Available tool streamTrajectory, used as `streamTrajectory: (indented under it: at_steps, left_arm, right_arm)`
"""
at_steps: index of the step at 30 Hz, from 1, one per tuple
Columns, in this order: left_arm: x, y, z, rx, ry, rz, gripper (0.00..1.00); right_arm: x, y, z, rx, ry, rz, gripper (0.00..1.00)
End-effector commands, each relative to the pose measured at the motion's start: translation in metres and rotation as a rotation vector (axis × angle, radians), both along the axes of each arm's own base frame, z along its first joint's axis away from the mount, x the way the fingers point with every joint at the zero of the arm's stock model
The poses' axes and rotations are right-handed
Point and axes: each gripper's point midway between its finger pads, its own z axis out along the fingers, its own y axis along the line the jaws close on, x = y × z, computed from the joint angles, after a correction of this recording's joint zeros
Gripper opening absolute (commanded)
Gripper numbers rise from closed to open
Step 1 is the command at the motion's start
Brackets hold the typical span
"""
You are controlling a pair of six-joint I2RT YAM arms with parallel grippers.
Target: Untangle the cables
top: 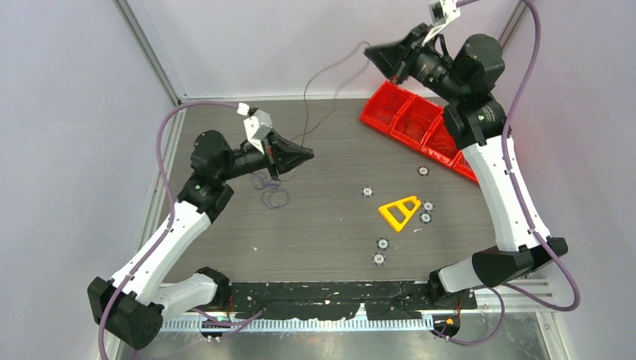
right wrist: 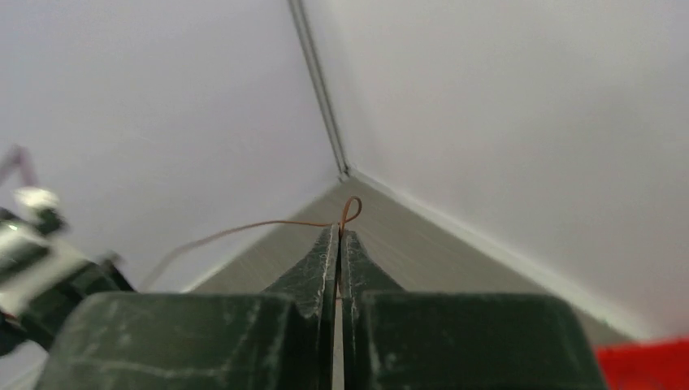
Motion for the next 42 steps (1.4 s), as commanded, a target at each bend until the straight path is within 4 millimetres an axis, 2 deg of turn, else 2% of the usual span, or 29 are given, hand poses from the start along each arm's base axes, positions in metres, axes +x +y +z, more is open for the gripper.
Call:
streamTrajectory:
  at_steps: [1, 2, 3, 4, 5, 8, 9, 10, 11, 12, 13, 14, 18, 20, 26, 27, 28, 29, 30, 31, 32, 33, 34, 38, 42]
  left_arm:
    - [-0.015, 0.009, 0.042, -0.047, -0.08, 0.002, 0.0]
    - [-0.017, 0.01, 0.049, -0.052, -0.083, 0.001, 0.0]
    - [-0.017, 0.011, 0.054, -0.055, -0.088, 0.002, 0.0]
    - [-0.018, 0.011, 0.058, -0.054, -0.088, 0.001, 0.0]
    - [-0.017, 0.012, 0.061, -0.056, -0.09, 0.006, 0.0]
    - [-0.01, 0.013, 0.066, -0.053, -0.083, 0.02, 0.0]
    - [-0.007, 0.012, 0.064, -0.047, -0.075, 0.019, 0.0]
    - [-0.007, 0.011, 0.064, -0.04, -0.074, 0.01, 0.0]
    - [-0.008, 0.01, 0.061, -0.029, -0.071, -0.004, 0.0]
    - [-0.01, 0.009, 0.06, -0.018, -0.064, -0.02, 0.0]
    - [-0.011, 0.008, 0.057, -0.008, -0.058, -0.035, 0.0]
    - [-0.012, 0.007, 0.053, 0.005, -0.051, -0.051, 0.0]
    - [-0.025, 0.005, 0.034, 0.067, -0.02, -0.139, 0.0]
    - [-0.029, 0.004, 0.027, 0.088, 0.005, -0.17, 0.0]
    - [-0.047, 0.004, 0.023, 0.106, 0.126, -0.262, 0.0]
    - [-0.051, 0.004, 0.024, 0.104, 0.158, -0.276, 0.0]
    - [-0.054, 0.004, 0.023, 0.105, 0.201, -0.284, 0.0]
    - [-0.056, 0.004, 0.022, 0.109, 0.245, -0.288, 0.0]
    - [-0.059, 0.004, 0.021, 0.116, 0.292, -0.3, 0.0]
    - [-0.062, 0.005, 0.019, 0.125, 0.334, -0.309, 0.0]
    - [-0.067, 0.006, 0.015, 0.136, 0.383, -0.32, 0.0]
    - [-0.07, 0.007, 0.014, 0.14, 0.41, -0.327, 0.0]
    - [-0.072, 0.008, 0.013, 0.143, 0.434, -0.327, 0.0]
    - [-0.081, 0.011, 0.016, 0.133, 0.458, -0.333, 0.0]
    - [-0.085, 0.012, 0.02, 0.126, 0.46, -0.337, 0.0]
  right_arm:
    - [0.006, -0.023, -0.094, -0.19, 0.141, -0.018, 0.06]
    - [-0.004, -0.022, -0.11, -0.224, 0.171, 0.021, 0.06]
    - [-0.006, -0.021, -0.145, -0.278, 0.215, 0.048, 0.05]
    - [-0.019, -0.02, -0.157, -0.296, 0.241, 0.096, 0.05]
    - [-0.025, -0.018, -0.185, -0.322, 0.29, 0.132, 0.06]
    - [-0.066, -0.005, -0.212, -0.354, 0.332, 0.299, 0.1]
    - [-0.074, -0.003, -0.215, -0.38, 0.306, 0.331, 0.23]
    - [-0.086, 0.0, -0.219, -0.413, 0.297, 0.374, 0.32]
    - [-0.089, 0.0, -0.211, -0.427, 0.271, 0.383, 0.53]
    - [-0.092, -0.003, -0.213, -0.463, 0.262, 0.384, 0.62]
    - [-0.088, -0.006, -0.197, -0.483, 0.216, 0.353, 0.75]
    - [-0.091, -0.011, -0.198, -0.529, 0.199, 0.35, 0.79]
    - [-0.097, -0.02, -0.144, -0.594, 0.004, 0.307, 0.97]
    - [-0.103, -0.017, -0.132, -0.629, -0.077, 0.303, 0.97]
    - [-0.136, 0.009, -0.13, -0.74, -0.298, 0.366, 0.95]
    - [-0.14, 0.019, -0.123, -0.719, -0.355, 0.374, 0.95]
    - [-0.142, 0.021, -0.128, -0.717, -0.365, 0.378, 0.95]
    - [-0.145, 0.031, -0.119, -0.689, -0.428, 0.379, 0.95]
    - [-0.145, 0.035, -0.125, -0.691, -0.437, 0.377, 0.95]
    - [-0.149, 0.045, -0.116, -0.66, -0.5, 0.378, 0.95]
    - [-0.149, 0.05, -0.122, -0.661, -0.508, 0.383, 0.95]
    - [-0.154, 0.06, -0.114, -0.631, -0.565, 0.386, 0.95]
    - [-0.158, 0.07, -0.113, -0.613, -0.601, 0.391, 0.95]
    - [-0.163, 0.097, -0.12, -0.594, -0.701, 0.365, 0.95]
    - [-0.168, 0.107, -0.12, -0.571, -0.807, 0.31, 0.95]
